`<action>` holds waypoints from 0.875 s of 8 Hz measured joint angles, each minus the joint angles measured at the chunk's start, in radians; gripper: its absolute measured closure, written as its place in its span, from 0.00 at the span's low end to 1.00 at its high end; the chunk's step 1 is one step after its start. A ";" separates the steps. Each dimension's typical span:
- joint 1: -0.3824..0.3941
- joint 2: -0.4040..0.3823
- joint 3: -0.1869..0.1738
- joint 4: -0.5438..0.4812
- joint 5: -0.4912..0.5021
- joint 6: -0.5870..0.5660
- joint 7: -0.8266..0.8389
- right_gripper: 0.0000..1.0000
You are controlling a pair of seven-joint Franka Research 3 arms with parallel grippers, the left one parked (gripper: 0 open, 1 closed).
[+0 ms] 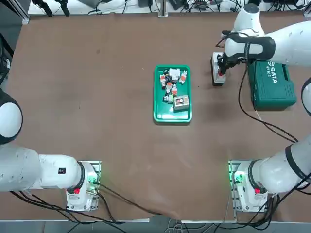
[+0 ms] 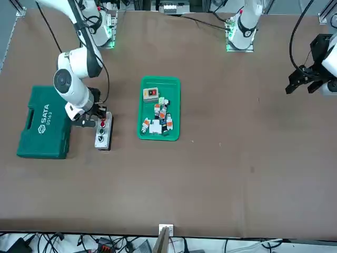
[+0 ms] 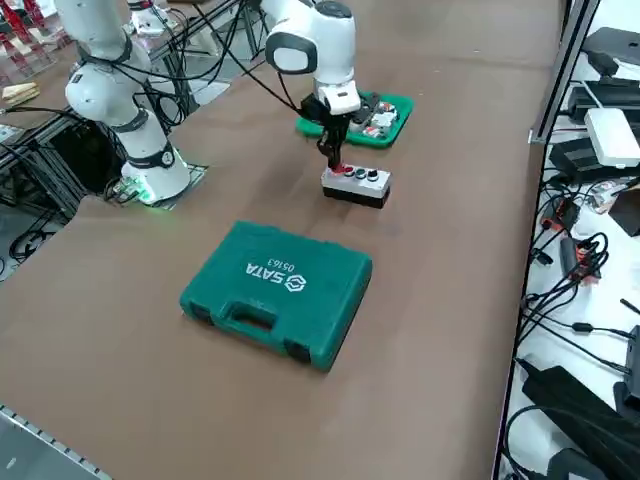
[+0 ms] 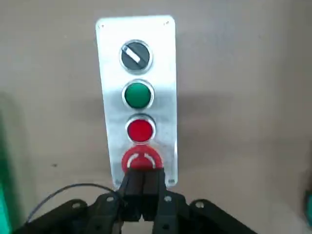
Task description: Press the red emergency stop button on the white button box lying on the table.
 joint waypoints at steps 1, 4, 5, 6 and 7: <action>0.000 -0.024 -0.001 0.064 0.000 -0.117 0.001 0.98; -0.014 -0.068 -0.017 0.352 0.000 -0.486 0.001 0.87; -0.019 -0.070 -0.018 0.424 0.000 -0.562 0.000 0.68; -0.023 -0.069 -0.018 0.481 0.000 -0.604 0.000 0.48; -0.036 -0.068 -0.019 0.535 0.000 -0.632 -0.001 0.31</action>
